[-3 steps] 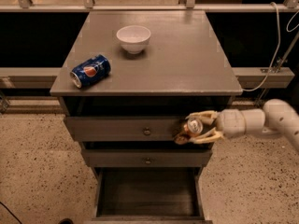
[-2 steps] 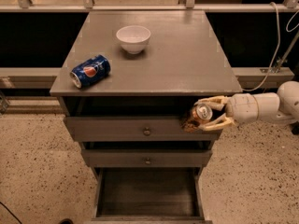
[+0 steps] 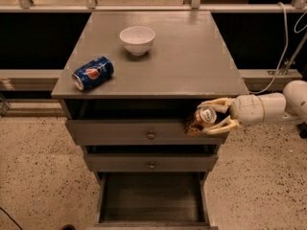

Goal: Pick orange can from bottom drawer and place on counter

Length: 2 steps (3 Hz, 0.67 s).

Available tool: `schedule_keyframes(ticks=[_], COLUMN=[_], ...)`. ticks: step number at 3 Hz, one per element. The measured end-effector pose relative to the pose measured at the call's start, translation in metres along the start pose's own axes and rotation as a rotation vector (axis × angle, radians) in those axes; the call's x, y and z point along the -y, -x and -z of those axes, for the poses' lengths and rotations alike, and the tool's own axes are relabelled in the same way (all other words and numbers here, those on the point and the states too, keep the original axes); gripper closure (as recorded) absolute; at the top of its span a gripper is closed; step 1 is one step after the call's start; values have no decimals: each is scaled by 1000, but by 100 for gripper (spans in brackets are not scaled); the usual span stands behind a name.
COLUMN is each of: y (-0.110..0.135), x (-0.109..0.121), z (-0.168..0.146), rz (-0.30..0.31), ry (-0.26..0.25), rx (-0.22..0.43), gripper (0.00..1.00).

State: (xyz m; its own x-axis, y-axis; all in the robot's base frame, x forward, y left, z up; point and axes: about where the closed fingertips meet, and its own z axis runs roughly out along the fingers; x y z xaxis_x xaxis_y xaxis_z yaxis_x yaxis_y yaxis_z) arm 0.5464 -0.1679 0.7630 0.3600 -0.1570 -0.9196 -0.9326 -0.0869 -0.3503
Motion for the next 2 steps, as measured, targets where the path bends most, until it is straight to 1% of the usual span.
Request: schedule_keyframes(ticks=[1, 2], y=[31, 66], x=[-7, -8], z=[-5, -4], rz=[-9, -2], ry=[49, 75], rx=[5, -26], gripper=[100, 100])
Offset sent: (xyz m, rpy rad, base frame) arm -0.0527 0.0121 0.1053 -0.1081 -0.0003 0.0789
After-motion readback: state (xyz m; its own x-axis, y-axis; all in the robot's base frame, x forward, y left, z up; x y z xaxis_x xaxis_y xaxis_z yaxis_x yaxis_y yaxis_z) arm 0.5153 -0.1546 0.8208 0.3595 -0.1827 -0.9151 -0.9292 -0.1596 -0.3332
